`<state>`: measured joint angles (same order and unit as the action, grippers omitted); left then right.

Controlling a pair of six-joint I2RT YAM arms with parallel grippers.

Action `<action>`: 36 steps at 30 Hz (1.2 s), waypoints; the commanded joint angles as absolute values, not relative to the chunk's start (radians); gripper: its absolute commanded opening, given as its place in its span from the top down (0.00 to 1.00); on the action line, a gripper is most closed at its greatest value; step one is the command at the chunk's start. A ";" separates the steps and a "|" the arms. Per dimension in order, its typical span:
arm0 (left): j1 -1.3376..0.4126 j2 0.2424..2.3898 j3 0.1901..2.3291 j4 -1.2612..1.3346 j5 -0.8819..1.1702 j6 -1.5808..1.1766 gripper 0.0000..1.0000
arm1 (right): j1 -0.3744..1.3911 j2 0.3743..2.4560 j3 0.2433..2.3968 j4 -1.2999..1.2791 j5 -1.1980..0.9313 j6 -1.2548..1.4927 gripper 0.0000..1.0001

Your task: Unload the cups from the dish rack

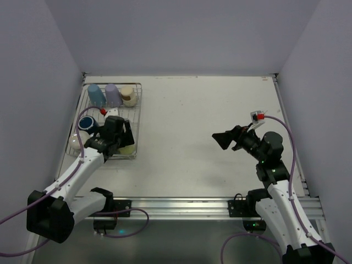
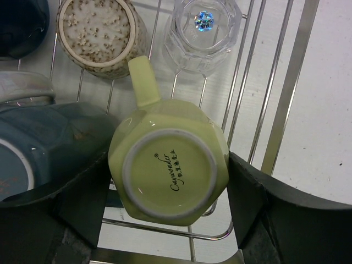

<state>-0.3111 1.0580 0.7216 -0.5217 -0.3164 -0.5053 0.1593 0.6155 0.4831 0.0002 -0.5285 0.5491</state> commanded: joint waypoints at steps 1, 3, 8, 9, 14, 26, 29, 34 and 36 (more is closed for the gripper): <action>-0.318 1.054 0.719 -0.471 -0.356 -0.495 0.52 | 0.166 0.600 0.518 0.003 -0.503 0.532 0.07; -0.318 1.040 0.739 -0.469 -0.356 -0.494 0.62 | 0.166 0.600 0.520 0.003 -0.505 0.535 0.07; -0.318 0.991 0.828 -0.476 -0.318 -0.463 0.78 | 0.169 0.609 0.538 0.003 -0.532 0.566 0.04; -0.318 0.982 0.859 -0.477 -0.310 -0.460 0.80 | 0.170 0.607 0.543 0.003 -0.541 0.577 0.04; -0.318 0.931 0.928 -0.499 -0.273 -0.453 0.89 | 0.195 0.586 0.541 0.052 -0.560 0.667 0.04; -0.318 0.755 0.977 -0.457 -0.037 -0.540 0.97 | 0.449 0.661 0.491 0.389 -0.457 0.917 0.08; -0.318 0.697 0.879 -0.226 0.197 -0.642 0.97 | 0.573 0.751 0.480 0.549 -0.410 0.956 0.11; -0.318 0.690 0.786 -0.022 0.390 -0.794 0.99 | 0.681 0.900 0.492 0.742 -0.347 0.982 0.18; -0.318 0.678 0.752 0.062 0.405 -0.819 1.00 | 0.704 0.929 0.511 0.755 -0.331 0.977 0.19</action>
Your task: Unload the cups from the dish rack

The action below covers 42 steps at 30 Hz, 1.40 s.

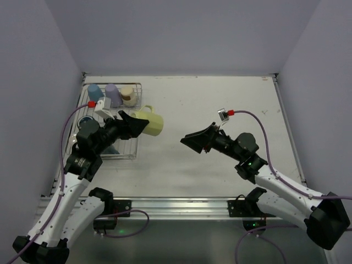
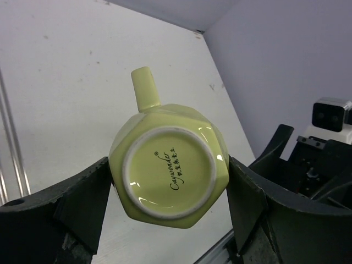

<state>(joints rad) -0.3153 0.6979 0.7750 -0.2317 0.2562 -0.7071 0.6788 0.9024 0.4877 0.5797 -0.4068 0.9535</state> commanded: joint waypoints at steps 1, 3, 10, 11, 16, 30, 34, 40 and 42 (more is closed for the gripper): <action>-0.318 0.673 0.740 0.086 0.414 -0.848 1.00 | 0.715 0.943 0.520 0.753 -0.333 0.971 0.19; -0.318 0.669 0.713 0.141 0.443 -0.888 1.00 | 0.727 0.979 0.541 0.756 -0.334 0.966 0.19; -0.318 0.667 0.618 0.325 0.548 -1.022 1.00 | 0.764 1.058 0.586 0.790 -0.327 0.988 0.19; -0.318 0.664 0.608 0.337 0.555 -1.035 1.00 | 0.768 1.068 0.595 0.799 -0.325 0.991 0.19; -0.324 0.664 0.588 0.356 0.583 -1.058 1.00 | 0.782 1.104 0.652 0.818 -0.344 0.994 0.26; -0.336 0.661 0.551 0.394 0.603 -1.045 0.61 | 0.810 1.273 0.712 1.035 -0.321 1.134 0.84; -0.336 0.618 0.636 0.218 0.536 -0.895 0.18 | 0.804 1.198 0.669 0.961 -0.242 1.062 1.00; -0.336 0.529 0.756 -0.121 0.373 -0.576 0.00 | 0.714 1.026 0.753 0.375 -0.181 0.784 1.00; -0.336 0.525 0.775 -0.248 0.333 -0.465 0.00 | 0.658 1.020 0.851 0.094 -0.170 0.695 1.00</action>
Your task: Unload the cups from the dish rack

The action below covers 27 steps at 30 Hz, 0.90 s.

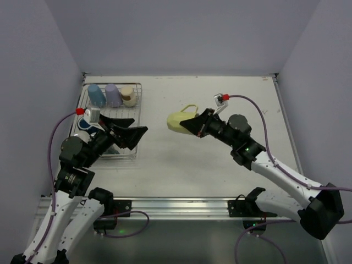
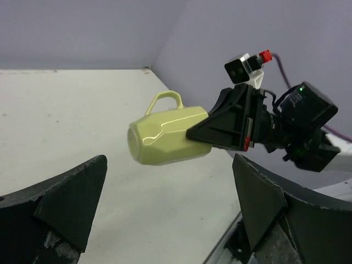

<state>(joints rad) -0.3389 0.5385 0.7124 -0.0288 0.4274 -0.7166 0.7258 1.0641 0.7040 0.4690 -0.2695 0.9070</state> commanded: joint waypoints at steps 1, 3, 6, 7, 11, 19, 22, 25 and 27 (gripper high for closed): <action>-0.336 0.526 0.775 -0.282 0.327 -0.436 0.00 | 0.582 1.035 0.882 0.016 -0.176 0.619 1.00; -0.336 0.534 0.759 -0.356 0.324 -0.367 0.00 | 0.508 1.069 0.968 -0.189 -0.148 0.545 1.00; -0.337 0.535 0.694 -0.374 0.350 -0.347 0.00 | 0.396 1.175 1.089 -0.364 -0.016 0.405 1.00; -0.336 0.535 0.657 -0.373 0.353 -0.345 0.00 | 0.353 1.246 1.119 -0.395 0.000 0.385 1.00; -0.356 0.508 0.603 -0.359 0.327 -0.344 0.00 | 0.276 1.451 1.332 -0.524 0.179 0.287 1.00; -0.431 0.486 0.592 -0.356 0.285 -0.342 0.00 | 0.201 1.859 1.670 -0.658 0.229 0.172 1.00; -0.442 0.479 0.592 -0.356 0.278 -0.342 0.00 | 0.195 1.954 1.736 -0.670 0.213 0.155 1.00; -0.443 0.480 0.591 -0.356 0.276 -0.342 0.00 | 0.190 2.029 1.807 -0.693 0.209 0.138 1.00; -0.443 0.482 0.591 -0.356 0.272 -0.344 0.00 | 0.187 2.060 1.824 -0.703 0.202 0.130 1.00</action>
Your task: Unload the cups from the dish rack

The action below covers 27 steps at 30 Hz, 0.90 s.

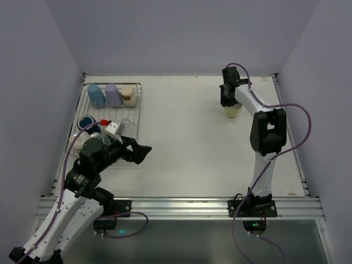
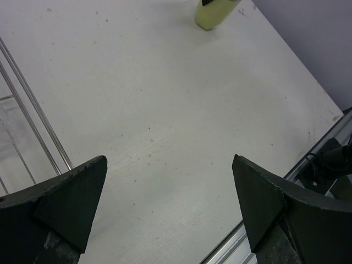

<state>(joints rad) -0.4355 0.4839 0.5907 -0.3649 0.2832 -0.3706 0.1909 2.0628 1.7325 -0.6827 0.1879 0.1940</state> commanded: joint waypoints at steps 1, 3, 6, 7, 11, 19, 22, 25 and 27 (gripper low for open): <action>-0.443 0.485 0.591 -0.356 0.268 -0.344 0.00 | 0.187 2.066 1.827 -0.704 0.201 0.130 1.00; -0.442 0.489 0.592 -0.356 0.262 -0.345 0.00 | 0.187 2.069 1.824 -0.704 0.186 0.130 1.00; -0.439 0.502 0.595 -0.362 0.244 -0.344 0.00 | 0.189 2.066 1.816 -0.704 0.189 0.132 0.87; -0.436 0.508 0.598 -0.368 0.235 -0.345 0.00 | 0.189 2.054 1.812 -0.706 0.192 0.133 0.81; -0.428 0.515 0.612 -0.382 0.167 -0.351 0.00 | 0.189 2.000 1.798 -0.706 0.193 0.150 0.51; -0.428 0.534 0.667 -0.442 -0.077 -0.428 0.00 | 0.189 1.836 1.715 -0.663 0.131 0.195 0.24; -0.428 0.540 0.699 -0.508 -0.217 -0.492 0.00 | 0.198 1.686 1.599 -0.576 0.088 0.215 0.12; -0.428 0.535 0.719 -0.557 -0.392 -0.543 0.00 | 0.228 1.495 1.415 -0.464 0.022 0.247 0.07; -0.428 0.544 0.726 -0.578 -0.487 -0.597 0.00 | 0.271 1.378 1.327 -0.365 -0.043 0.268 0.07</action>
